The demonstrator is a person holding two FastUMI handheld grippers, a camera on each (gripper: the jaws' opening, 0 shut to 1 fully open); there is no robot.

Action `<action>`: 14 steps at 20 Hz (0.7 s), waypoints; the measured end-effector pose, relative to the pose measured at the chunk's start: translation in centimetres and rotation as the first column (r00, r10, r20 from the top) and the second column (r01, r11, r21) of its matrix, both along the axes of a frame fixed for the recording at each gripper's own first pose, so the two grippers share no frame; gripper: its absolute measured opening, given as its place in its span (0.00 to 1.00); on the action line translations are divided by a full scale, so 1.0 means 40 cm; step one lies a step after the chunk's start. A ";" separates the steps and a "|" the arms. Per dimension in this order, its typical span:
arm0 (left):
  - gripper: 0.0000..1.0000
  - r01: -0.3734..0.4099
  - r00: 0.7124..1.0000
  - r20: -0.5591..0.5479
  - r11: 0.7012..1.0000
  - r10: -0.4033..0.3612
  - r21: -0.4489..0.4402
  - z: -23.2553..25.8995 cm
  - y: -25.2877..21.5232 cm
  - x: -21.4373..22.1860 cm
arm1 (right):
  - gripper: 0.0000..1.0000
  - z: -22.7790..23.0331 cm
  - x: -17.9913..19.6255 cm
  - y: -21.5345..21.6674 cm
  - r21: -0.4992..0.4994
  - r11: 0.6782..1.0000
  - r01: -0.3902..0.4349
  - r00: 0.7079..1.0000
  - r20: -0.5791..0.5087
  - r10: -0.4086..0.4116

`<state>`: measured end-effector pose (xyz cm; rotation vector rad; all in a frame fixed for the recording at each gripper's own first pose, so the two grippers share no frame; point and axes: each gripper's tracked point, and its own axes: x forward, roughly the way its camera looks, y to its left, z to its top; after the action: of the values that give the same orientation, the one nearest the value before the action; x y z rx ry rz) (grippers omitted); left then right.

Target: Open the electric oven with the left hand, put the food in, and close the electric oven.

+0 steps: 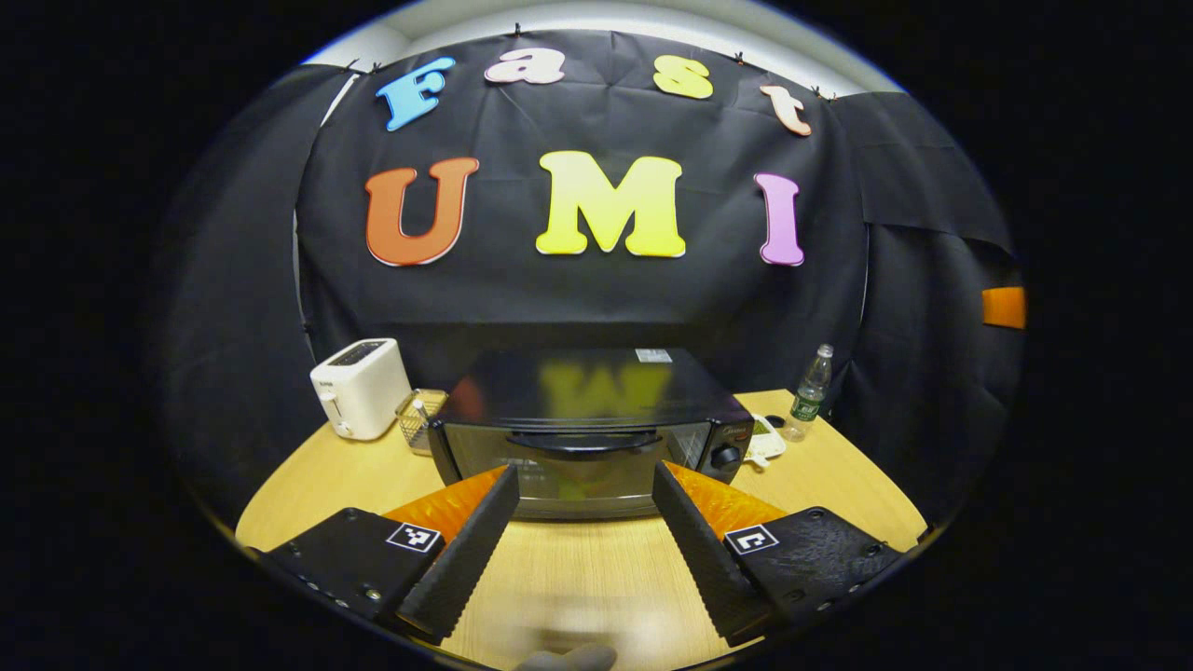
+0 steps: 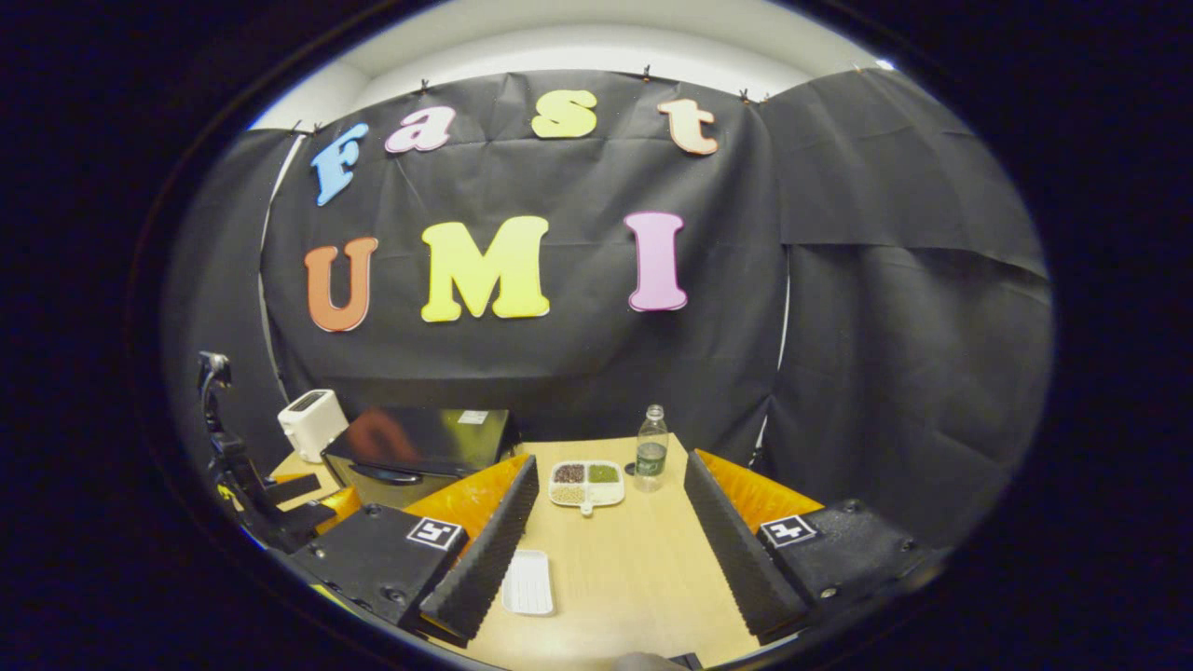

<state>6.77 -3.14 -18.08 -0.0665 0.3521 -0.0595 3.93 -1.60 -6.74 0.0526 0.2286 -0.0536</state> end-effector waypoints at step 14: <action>0.94 -0.082 0.944 0.322 0.997 0.075 0.006 0.459 0.132 -0.191 | 0.90 0.150 -0.081 0.114 -0.007 0.997 -0.077 0.987 0.143 0.078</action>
<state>-0.85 2.13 0.29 -0.0503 0.0222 0.0124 0.69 2.94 -0.76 0.0457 0.0869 0.0275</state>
